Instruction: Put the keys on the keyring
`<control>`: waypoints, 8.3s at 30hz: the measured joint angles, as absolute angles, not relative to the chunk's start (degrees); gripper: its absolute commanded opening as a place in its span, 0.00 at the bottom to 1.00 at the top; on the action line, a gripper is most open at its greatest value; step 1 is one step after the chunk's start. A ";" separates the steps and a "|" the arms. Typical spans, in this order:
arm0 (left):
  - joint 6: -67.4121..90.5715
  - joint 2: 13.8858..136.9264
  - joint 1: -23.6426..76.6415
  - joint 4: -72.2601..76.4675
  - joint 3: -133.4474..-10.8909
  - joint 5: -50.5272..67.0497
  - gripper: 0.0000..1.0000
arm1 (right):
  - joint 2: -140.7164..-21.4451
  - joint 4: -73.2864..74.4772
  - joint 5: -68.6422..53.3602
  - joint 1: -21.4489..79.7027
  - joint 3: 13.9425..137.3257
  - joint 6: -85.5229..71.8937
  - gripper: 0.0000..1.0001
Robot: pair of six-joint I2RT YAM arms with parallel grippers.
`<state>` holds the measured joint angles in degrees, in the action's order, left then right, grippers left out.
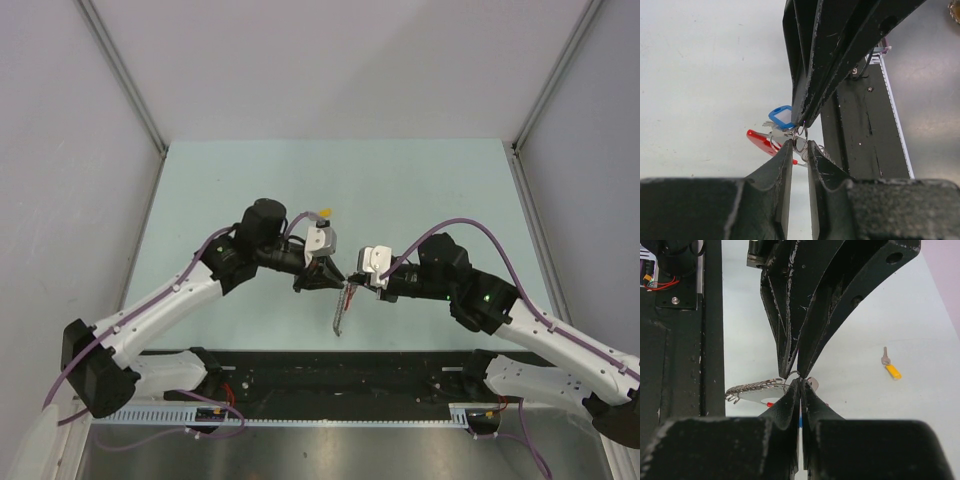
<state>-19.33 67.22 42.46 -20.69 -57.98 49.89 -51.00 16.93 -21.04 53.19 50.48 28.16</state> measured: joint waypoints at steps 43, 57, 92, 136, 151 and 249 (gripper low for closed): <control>10.94 53.39 43.22 2.22 -43.92 28.99 0.00 | -49.17 8.49 -8.62 58.39 46.26 22.44 0.00; 18.74 51.24 45.17 17.06 -35.64 20.16 0.11 | -50.54 -1.93 0.10 62.17 41.30 19.62 0.00; -20.01 67.35 40.69 -27.97 -60.45 45.41 0.46 | -49.63 9.61 -13.41 57.71 44.38 31.75 0.00; -6.22 60.38 41.30 -15.20 -53.32 41.12 0.00 | -49.91 12.21 -7.46 61.56 46.83 29.47 0.00; 6.50 55.81 42.22 0.45 -44.58 33.32 0.00 | -48.38 1.76 -3.86 62.19 40.77 25.34 0.00; -20.29 62.70 38.98 -19.68 -53.12 52.88 0.53 | -54.61 19.59 -31.90 50.76 51.44 34.52 0.00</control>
